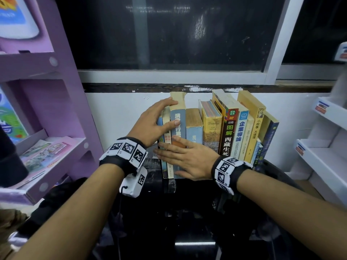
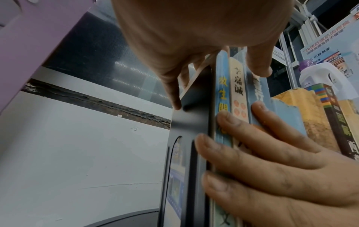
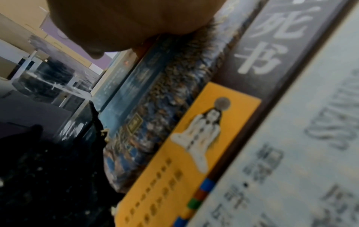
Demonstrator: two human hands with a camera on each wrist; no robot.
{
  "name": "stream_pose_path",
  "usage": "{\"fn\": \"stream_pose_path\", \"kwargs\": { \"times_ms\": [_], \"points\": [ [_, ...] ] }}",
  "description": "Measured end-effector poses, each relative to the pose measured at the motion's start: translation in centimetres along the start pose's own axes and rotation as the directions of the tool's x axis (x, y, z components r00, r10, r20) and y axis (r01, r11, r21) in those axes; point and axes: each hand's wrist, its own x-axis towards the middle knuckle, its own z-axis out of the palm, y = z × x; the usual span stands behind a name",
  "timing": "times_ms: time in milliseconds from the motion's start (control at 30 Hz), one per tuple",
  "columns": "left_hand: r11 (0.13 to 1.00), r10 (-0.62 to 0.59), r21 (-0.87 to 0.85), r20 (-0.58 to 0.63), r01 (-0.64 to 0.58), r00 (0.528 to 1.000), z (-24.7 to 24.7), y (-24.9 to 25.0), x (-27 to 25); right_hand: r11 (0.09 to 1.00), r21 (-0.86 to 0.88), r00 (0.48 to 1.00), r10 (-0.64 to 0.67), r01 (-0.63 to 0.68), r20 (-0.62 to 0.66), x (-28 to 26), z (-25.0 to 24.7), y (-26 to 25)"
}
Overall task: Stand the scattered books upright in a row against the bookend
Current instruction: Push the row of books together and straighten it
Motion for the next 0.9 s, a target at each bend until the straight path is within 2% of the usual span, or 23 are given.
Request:
{"fn": "stream_pose_path", "kwargs": {
  "times_ms": [133, 367, 500, 667, 900],
  "points": [
    [0.996, 0.001, 0.084, 0.033, -0.004, 0.999, -0.5, 0.8, 0.1, 0.999, 0.035, 1.000, 0.001, -0.001, 0.014, -0.4, -0.8, 0.0],
    [0.964, 0.101, 0.237, 0.077, -0.116, 0.992, -0.2, 3.2, 1.4, 0.994, 0.081, 0.997, 0.066, -0.069, 0.033, -5.1, -1.7, 0.1],
    [0.927, 0.059, 0.362, 0.127, -0.101, 0.990, 1.1, 3.9, 2.1, 0.992, 0.083, 0.994, 0.093, -0.097, 0.055, -7.1, -1.7, 0.7],
    [0.864, 0.065, 0.494, 0.072, -0.093, 0.995, 1.8, 3.6, 2.0, 0.992, 0.092, 0.994, 0.083, -0.090, 0.074, -7.5, -1.0, 1.0],
    [0.844, 0.116, 0.523, 0.027, -0.113, 0.993, 2.3, 3.4, 2.0, 0.986, 0.129, 0.993, 0.095, -0.103, 0.068, -7.3, -0.4, 0.9]
  ]
}}
